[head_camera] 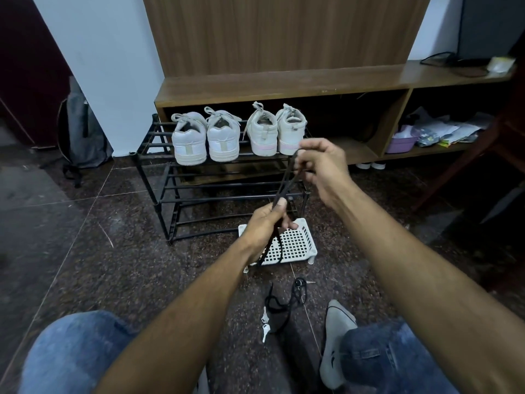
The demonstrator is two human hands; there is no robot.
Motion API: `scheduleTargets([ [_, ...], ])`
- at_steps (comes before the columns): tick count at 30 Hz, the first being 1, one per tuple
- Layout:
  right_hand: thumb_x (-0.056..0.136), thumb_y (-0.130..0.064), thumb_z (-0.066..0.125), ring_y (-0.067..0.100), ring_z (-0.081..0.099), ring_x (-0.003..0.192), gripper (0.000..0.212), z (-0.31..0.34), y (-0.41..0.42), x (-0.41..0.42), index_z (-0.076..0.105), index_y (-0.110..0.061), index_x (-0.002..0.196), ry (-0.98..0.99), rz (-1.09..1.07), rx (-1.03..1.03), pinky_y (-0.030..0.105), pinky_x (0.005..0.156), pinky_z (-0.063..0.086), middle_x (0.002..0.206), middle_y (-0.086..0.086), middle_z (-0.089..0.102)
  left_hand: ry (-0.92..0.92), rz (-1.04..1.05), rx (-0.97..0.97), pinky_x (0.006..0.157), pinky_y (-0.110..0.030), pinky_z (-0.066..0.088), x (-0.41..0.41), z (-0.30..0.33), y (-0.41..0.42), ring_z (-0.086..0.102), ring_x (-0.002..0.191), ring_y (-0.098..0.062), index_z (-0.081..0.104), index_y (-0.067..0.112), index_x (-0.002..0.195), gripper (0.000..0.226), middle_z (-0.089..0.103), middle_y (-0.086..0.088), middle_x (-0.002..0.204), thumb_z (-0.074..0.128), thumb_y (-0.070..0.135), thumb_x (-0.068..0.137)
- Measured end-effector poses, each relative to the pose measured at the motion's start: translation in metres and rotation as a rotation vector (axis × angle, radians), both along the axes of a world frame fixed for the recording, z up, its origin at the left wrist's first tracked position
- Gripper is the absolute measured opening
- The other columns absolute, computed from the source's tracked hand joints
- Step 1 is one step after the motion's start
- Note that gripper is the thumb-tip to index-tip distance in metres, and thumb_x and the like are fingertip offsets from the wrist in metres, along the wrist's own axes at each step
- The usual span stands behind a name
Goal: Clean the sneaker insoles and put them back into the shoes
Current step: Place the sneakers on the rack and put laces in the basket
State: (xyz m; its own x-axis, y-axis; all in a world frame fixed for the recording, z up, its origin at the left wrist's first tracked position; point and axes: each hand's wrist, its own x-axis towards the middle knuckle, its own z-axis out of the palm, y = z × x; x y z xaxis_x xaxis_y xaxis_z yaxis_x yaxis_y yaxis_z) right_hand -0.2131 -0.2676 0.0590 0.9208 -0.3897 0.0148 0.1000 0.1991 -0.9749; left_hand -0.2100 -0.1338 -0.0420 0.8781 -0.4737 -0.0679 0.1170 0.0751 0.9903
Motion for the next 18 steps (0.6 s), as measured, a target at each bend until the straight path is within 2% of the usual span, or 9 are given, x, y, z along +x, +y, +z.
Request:
scheduleTargets([
  [3,0.084,0.005,0.058,0.013,0.061,0.064,0.024,-0.02,-0.027,0.0,0.061,-0.018,0.088,0.14,-0.183,-0.084,0.025,0.056,0.05,0.077,0.005,0.067,0.143,0.114,-0.156,0.089,-0.041,0.046,0.005,0.004,0.011,0.064,0.082,-0.015,0.047,0.017,0.072,0.038,0.056,0.006,0.061,0.039,0.04,0.101],
  [7,0.087,0.006,0.051,0.014,0.059,0.057,0.028,-0.063,-0.027,-0.008,0.064,-0.018,0.087,0.35,-0.22,-0.146,0.025,0.05,0.047,0.081,0.007,0.069,0.287,0.372,-0.364,0.091,-0.042,0.049,0.018,0.018,0.012,0.063,0.088,-0.014,0.05,0.018,0.072,0.037,0.06,0.003,0.074,0.045,0.043,0.099],
  [9,0.085,0.006,0.055,0.015,0.062,0.062,0.025,-0.076,-0.016,-0.017,0.067,-0.016,0.088,0.414,-0.141,-0.113,0.029,0.058,0.05,0.082,0.008,0.071,0.367,0.435,-0.494,0.09,-0.041,0.05,0.025,0.018,0.013,0.063,0.085,-0.015,0.05,0.018,0.071,0.037,0.064,0.0,0.082,0.048,0.045,0.097],
  [11,0.085,0.002,0.059,0.014,0.065,0.075,0.022,-0.088,-0.003,-0.026,0.07,-0.015,0.091,0.472,0.012,-0.165,0.034,0.071,0.051,0.088,0.006,0.073,0.409,0.454,-0.591,0.092,-0.039,0.049,0.028,0.017,0.015,0.067,0.092,-0.018,0.05,0.018,0.072,0.038,0.07,-0.007,0.097,0.048,0.047,0.097],
  [13,0.084,0.0,0.059,0.013,0.063,0.088,0.024,-0.097,0.009,-0.032,0.072,-0.016,0.094,0.493,0.121,-0.256,0.035,0.079,0.05,0.095,0.001,0.072,0.432,0.482,-0.652,0.092,-0.037,0.05,0.029,0.018,0.018,0.071,0.083,-0.02,0.049,0.018,0.072,0.04,0.071,-0.008,0.09,0.048,0.049,0.097],
  [14,0.083,0.0,0.058,0.013,0.062,0.094,0.026,-0.1,0.014,-0.033,0.073,-0.017,0.097,0.476,0.148,-0.281,0.035,0.082,0.049,0.1,-0.001,0.071,0.447,0.507,-0.678,0.084,-0.035,0.053,0.029,0.02,0.019,0.068,0.068,-0.018,0.048,0.018,0.072,0.039,0.068,-0.005,0.076,0.049,0.049,0.096],
  [15,0.084,0.001,0.058,0.013,0.061,0.099,0.029,-0.102,0.018,-0.033,0.072,-0.017,0.102,0.439,0.161,-0.278,0.036,0.086,0.049,0.106,-0.002,0.07,0.458,0.534,-0.686,0.069,-0.031,0.055,0.029,0.021,0.02,0.059,0.052,-0.015,0.047,0.019,0.072,0.038,0.061,-0.002,0.065,0.051,0.049,0.095],
  [17,0.087,-0.001,0.057,0.011,0.059,0.105,0.031,-0.102,0.024,-0.03,0.068,-0.017,0.111,0.325,0.17,-0.221,0.038,0.095,0.047,0.117,-0.001,0.067,0.45,0.544,-0.656,0.043,-0.022,0.04,0.029,0.022,0.024,0.038,0.039,-0.011,0.044,0.02,0.072,0.039,0.048,0.001,0.056,0.05,0.051,0.096],
  [18,0.09,-0.005,0.057,0.011,0.058,0.108,0.03,-0.101,0.027,-0.028,0.066,-0.019,0.115,0.27,0.194,-0.188,0.038,0.097,0.045,0.121,0.0,0.065,0.44,0.531,-0.624,0.039,-0.02,0.033,0.028,0.021,0.025,0.033,0.038,-0.01,0.044,0.021,0.072,0.04,0.045,0.002,0.057,0.046,0.051,0.097],
])
